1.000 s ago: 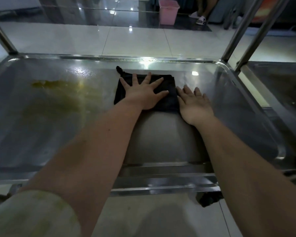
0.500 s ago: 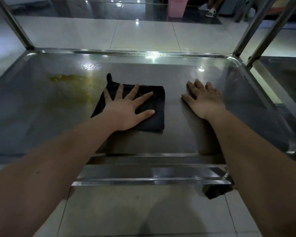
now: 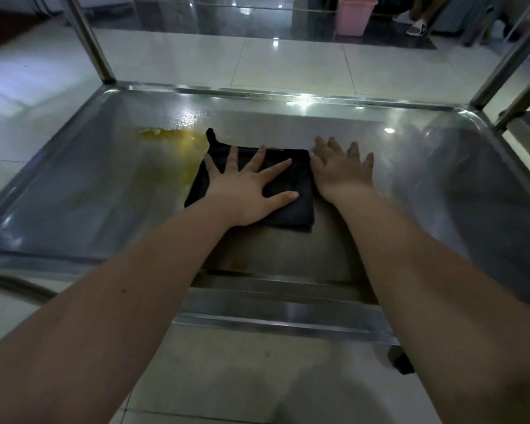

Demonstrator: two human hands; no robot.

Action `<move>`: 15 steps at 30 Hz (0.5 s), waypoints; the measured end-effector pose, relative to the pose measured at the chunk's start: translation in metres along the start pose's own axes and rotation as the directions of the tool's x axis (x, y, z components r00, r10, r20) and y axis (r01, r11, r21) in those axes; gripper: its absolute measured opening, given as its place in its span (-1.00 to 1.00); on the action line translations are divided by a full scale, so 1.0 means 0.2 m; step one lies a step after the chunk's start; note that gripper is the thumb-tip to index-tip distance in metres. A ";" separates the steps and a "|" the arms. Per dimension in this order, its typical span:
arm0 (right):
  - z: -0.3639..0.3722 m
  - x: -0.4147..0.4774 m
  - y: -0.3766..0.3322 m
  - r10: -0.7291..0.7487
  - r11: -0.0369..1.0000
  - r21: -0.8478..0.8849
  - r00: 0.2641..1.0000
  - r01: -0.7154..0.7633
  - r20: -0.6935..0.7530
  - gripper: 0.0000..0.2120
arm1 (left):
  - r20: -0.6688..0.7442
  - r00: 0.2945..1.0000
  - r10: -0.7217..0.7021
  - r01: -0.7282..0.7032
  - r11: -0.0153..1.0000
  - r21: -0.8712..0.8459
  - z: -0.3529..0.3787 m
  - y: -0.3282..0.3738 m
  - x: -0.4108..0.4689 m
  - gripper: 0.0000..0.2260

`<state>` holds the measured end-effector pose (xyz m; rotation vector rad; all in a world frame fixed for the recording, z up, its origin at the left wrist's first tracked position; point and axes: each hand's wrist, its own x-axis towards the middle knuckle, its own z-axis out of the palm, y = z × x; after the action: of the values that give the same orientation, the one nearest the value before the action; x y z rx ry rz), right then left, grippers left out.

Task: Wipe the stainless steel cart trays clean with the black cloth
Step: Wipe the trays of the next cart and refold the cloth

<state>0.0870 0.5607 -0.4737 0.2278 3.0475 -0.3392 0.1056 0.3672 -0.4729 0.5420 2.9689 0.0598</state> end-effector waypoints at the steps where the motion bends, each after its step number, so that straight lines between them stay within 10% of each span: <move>1: 0.02 0.01 0.01 0.023 1.000 -0.011 1.000 -0.023 0.002 -0.49 | -0.004 1.000 0.002 -0.002 1.000 -0.002 0.00 -0.01 0.02 -0.37; 15: 0.04 0.02 0.02 0.023 0.998 -0.064 1.000 -0.024 -0.009 -0.45 | -0.051 0.998 -0.035 0.035 0.999 -0.014 -0.09 -0.11 0.51 -0.36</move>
<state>0.0850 0.5627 -0.4829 0.2615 3.0546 -0.2387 0.0017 0.3827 -0.4671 0.4939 3.0244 0.0905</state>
